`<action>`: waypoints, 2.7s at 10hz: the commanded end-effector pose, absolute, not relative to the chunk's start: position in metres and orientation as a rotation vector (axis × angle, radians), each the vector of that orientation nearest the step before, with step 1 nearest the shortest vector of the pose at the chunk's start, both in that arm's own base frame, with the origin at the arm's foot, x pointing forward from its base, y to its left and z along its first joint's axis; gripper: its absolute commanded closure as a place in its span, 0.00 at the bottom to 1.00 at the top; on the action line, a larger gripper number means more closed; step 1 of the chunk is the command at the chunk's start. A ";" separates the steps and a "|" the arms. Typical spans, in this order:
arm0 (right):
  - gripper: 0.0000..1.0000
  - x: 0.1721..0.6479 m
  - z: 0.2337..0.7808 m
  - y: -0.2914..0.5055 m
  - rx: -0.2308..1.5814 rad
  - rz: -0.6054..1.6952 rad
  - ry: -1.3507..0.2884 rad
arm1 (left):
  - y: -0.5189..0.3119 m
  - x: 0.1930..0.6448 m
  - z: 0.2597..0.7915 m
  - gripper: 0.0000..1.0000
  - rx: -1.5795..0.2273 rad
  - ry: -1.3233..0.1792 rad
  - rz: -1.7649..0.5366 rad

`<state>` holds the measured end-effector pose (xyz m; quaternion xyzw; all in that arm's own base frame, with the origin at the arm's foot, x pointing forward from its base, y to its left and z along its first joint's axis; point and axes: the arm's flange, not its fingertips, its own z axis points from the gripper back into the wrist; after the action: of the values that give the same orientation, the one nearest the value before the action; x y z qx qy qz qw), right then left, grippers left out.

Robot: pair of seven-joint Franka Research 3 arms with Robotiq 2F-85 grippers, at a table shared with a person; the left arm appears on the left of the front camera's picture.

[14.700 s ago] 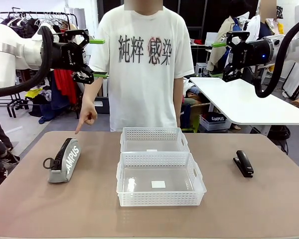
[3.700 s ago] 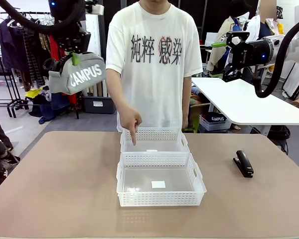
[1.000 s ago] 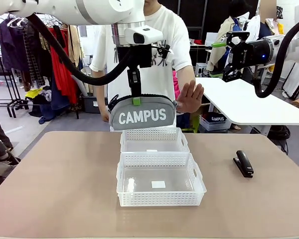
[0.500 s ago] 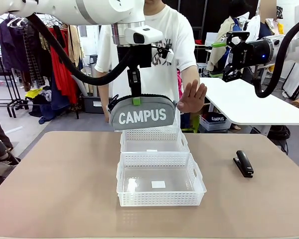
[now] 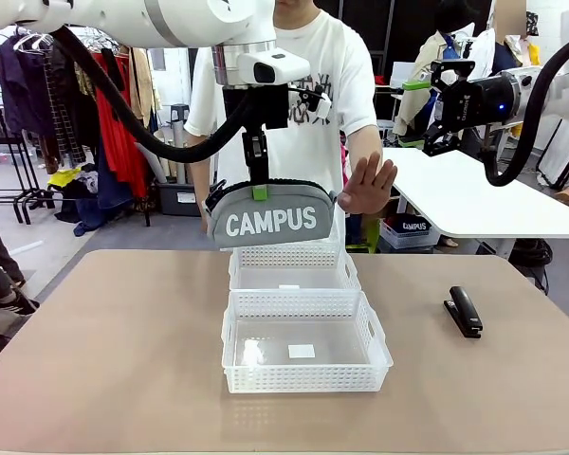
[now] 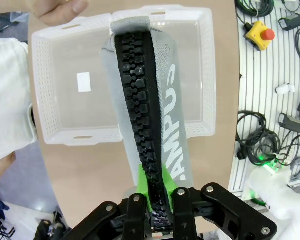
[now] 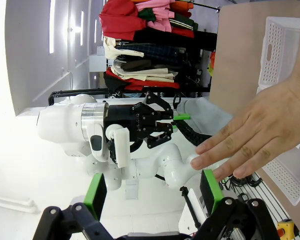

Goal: Distribute items into two baskets.
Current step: Place the picked Pencil pouch into the Organizing basket as instructed by the person.

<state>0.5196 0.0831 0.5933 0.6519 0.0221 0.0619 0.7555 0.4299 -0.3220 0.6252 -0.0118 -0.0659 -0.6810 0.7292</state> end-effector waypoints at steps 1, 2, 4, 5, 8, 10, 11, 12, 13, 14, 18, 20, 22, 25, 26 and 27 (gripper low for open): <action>0.00 0.519 0.596 0.082 1.407 0.143 0.048 | -0.321 0.428 0.628 1.00 -0.014 -0.149 -1.502; 0.00 0.519 0.596 0.082 1.407 0.143 0.048 | -0.321 0.428 0.628 1.00 -0.014 -0.149 -1.502; 0.00 0.519 0.596 0.082 1.407 0.143 0.048 | -0.321 0.428 0.628 1.00 -0.014 -0.149 -1.502; 0.00 0.519 0.596 0.082 1.407 0.143 0.048 | -0.321 0.428 0.628 1.00 -0.014 -0.149 -1.502; 0.00 0.519 0.596 0.082 1.407 0.143 0.048 | -0.321 0.428 0.628 1.00 -0.014 -0.149 -1.502; 0.00 0.519 0.596 0.082 1.407 0.143 0.048 | -0.321 0.428 0.628 1.00 -0.014 -0.149 -1.502; 0.00 0.519 0.596 0.082 1.407 0.143 0.048 | -0.321 0.428 0.628 1.00 -0.014 -0.149 -1.502; 0.00 0.519 0.596 0.082 1.407 0.143 0.048 | -0.321 0.428 0.628 1.00 -0.014 -0.149 -1.502; 0.00 0.519 0.596 0.082 1.407 0.143 0.048 | -0.321 0.428 0.628 1.00 -0.014 -0.149 -1.502; 0.00 0.519 0.596 0.082 1.407 0.143 0.048 | -0.321 0.428 0.628 1.00 -0.014 -0.149 -1.502; 0.00 0.519 0.596 0.082 1.407 0.143 0.048 | -0.321 0.428 0.628 1.00 -0.014 -0.149 -1.502; 0.00 0.519 0.596 0.082 1.407 0.143 0.048 | -0.321 0.428 0.628 1.00 -0.014 -0.149 -1.502; 0.00 0.519 0.596 0.082 1.407 0.143 0.048 | -0.321 0.428 0.628 1.00 -0.014 -0.149 -1.502; 0.00 0.519 0.596 0.082 1.407 0.143 0.048 | -0.335 0.426 0.607 1.00 0.005 -0.118 -1.506; 0.00 0.519 0.596 0.082 1.407 0.143 0.048 | -0.342 0.422 0.596 1.00 -0.006 -0.108 -1.543; 0.00 0.519 0.596 0.082 1.407 0.143 0.048 | -0.347 0.419 0.585 1.00 -0.018 -0.096 -1.566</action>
<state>0.5196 0.0831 0.5933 0.6519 0.0221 0.0618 0.7555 0.4235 -0.3458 0.5943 -0.0109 -0.0396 -0.6982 0.7148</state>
